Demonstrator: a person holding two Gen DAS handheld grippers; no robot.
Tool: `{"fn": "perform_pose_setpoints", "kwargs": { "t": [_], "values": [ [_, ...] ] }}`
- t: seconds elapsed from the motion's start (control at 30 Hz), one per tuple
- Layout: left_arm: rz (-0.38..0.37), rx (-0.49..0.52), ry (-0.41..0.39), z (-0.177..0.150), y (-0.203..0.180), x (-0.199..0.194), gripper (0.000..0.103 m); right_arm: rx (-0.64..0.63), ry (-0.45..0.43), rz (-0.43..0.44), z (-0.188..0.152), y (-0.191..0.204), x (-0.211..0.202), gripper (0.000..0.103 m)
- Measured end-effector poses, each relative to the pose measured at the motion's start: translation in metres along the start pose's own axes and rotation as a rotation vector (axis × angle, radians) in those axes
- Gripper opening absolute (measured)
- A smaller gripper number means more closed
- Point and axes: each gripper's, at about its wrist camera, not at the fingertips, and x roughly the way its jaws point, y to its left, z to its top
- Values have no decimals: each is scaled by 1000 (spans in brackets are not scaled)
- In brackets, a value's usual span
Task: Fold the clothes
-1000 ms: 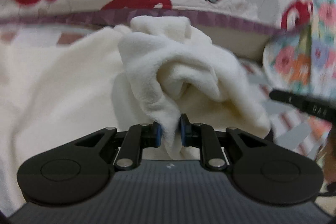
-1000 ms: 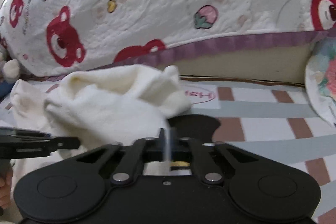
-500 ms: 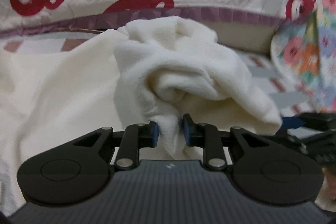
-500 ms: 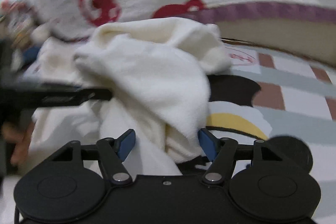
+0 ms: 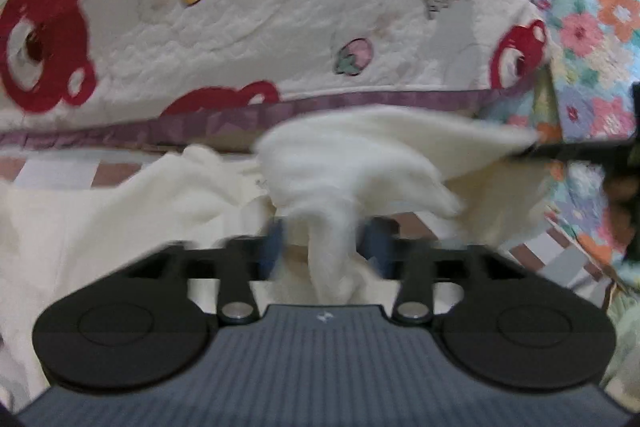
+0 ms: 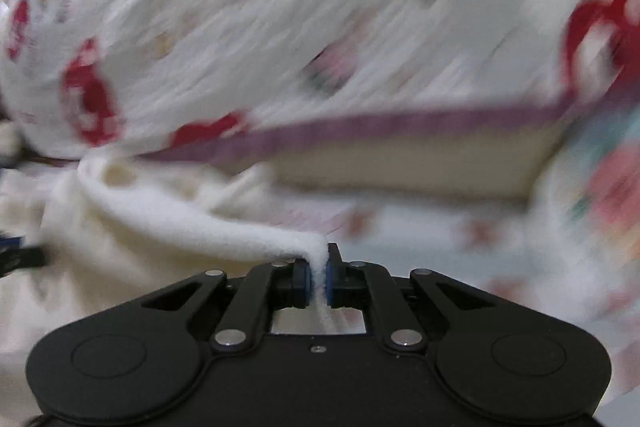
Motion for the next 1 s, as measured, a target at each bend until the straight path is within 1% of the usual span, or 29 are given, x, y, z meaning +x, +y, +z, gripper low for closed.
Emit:
{"fn": "perform_pose_setpoints", "kwargs": {
  "t": [0.1, 0.13, 0.17, 0.2, 0.23, 0.27, 0.3, 0.33, 0.43, 0.5, 0.6, 0.7, 0.73, 0.8, 0.9, 0.97, 1.0],
  "values": [
    [-13, -2, -18, 1, -5, -3, 55, -84, -17, -241, 32, -57, -8, 7],
    [-17, -3, -24, 2, -6, -4, 58, -105, -23, -327, 41, -76, -8, 7],
    [-17, 0, -23, 1, -8, -3, 59, -112, -43, -437, 45, -95, -7, 7],
    [-7, 10, -9, -1, -8, 0, 60, -113, -61, -539, 48, -113, -6, 11],
    [3, 21, 5, -2, -8, 4, 61, -75, -73, -595, 47, -131, -2, 28],
    [12, 30, 18, -4, -9, 7, 61, -6, -59, -618, 44, -153, 4, 45],
    [17, 35, 30, -7, -8, 10, 61, 106, 15, -594, 40, -180, 16, 77],
    [23, 38, 46, -10, -8, 13, 62, 209, 83, -573, 35, -205, 28, 71],
    [34, 39, 82, -16, -6, 19, 62, 385, 185, -568, 3, -237, 46, 71],
    [42, 41, 100, -18, -5, 23, 62, 402, 152, -525, -21, -228, 43, 71],
    [45, 38, 121, -21, -3, 27, 63, 453, 163, -377, -61, -209, 42, 72],
    [30, 35, 131, -23, -4, 28, 64, 609, 209, -233, -101, -194, 44, 72],
    [20, 39, 131, -23, -5, 28, 65, 685, 224, -172, -114, -190, 44, 72],
    [2, 45, 131, -23, -6, 29, 66, 890, 246, -30, -142, -182, 46, 72],
    [-17, 41, 134, -22, -7, 28, 66, 1164, 263, 237, -178, -153, 51, 72],
    [-23, 31, 135, -21, -6, 26, 67, 1281, 270, 386, -194, -132, 54, 72],
    [-28, 23, 136, -20, -5, 26, 67, 1281, 276, 437, -196, -119, 52, 72]
  ]
}}
